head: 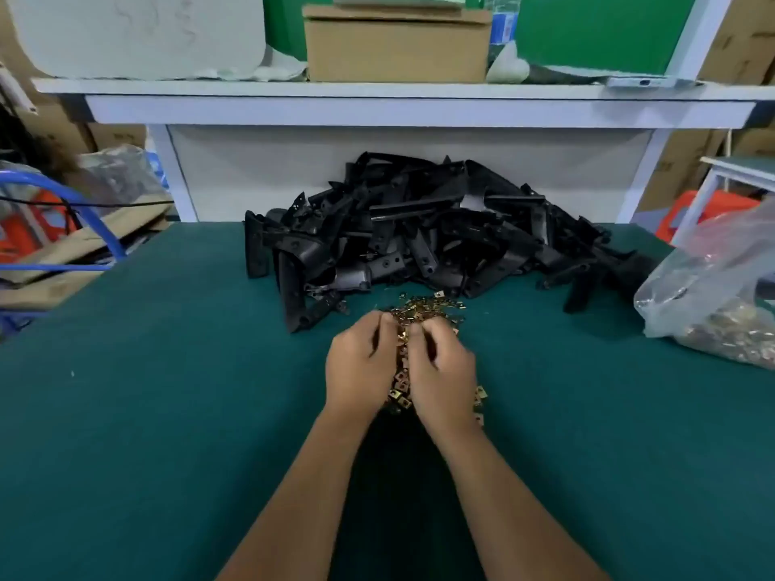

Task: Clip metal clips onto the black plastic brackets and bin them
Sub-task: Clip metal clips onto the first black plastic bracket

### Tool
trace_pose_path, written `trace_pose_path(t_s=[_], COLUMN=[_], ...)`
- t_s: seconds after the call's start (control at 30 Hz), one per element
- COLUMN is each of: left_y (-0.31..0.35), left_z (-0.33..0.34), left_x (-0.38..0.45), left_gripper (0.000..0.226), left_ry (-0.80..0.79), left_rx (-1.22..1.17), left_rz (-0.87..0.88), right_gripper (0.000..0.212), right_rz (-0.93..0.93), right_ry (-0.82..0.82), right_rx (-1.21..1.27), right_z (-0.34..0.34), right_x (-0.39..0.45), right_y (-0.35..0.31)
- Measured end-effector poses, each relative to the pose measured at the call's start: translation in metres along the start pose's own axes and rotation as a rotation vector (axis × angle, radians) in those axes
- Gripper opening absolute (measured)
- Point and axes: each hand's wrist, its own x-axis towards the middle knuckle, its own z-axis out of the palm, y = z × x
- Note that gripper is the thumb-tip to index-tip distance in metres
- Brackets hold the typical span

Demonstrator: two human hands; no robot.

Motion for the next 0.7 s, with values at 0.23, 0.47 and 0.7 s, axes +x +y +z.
trace_pose_path(t_s=[0.23,0.47,0.7], left_y=[-0.052,-0.06,-0.056], left_z=[-0.021,-0.019,-0.025], left_x=[0.049,0.055,0.05], left_gripper=[0.028,0.04,0.044], left_ry=[0.277,0.113,-0.009], left_rx=[0.398,0.692,0.759], left_rz=[-0.125,-0.297,-0.325], right_gripper=[0.034,0.029,0.026], right_rz=[-0.22,-0.129,-0.118], right_ry=[0.021,-0.022,-0.105], right_rx=[-0.339,-0.412,-0.459], right_z=[-0.01,-0.01,-0.007], right_x=[0.001,0.004,0.003], right_y=[0.017,0.022,0.022])
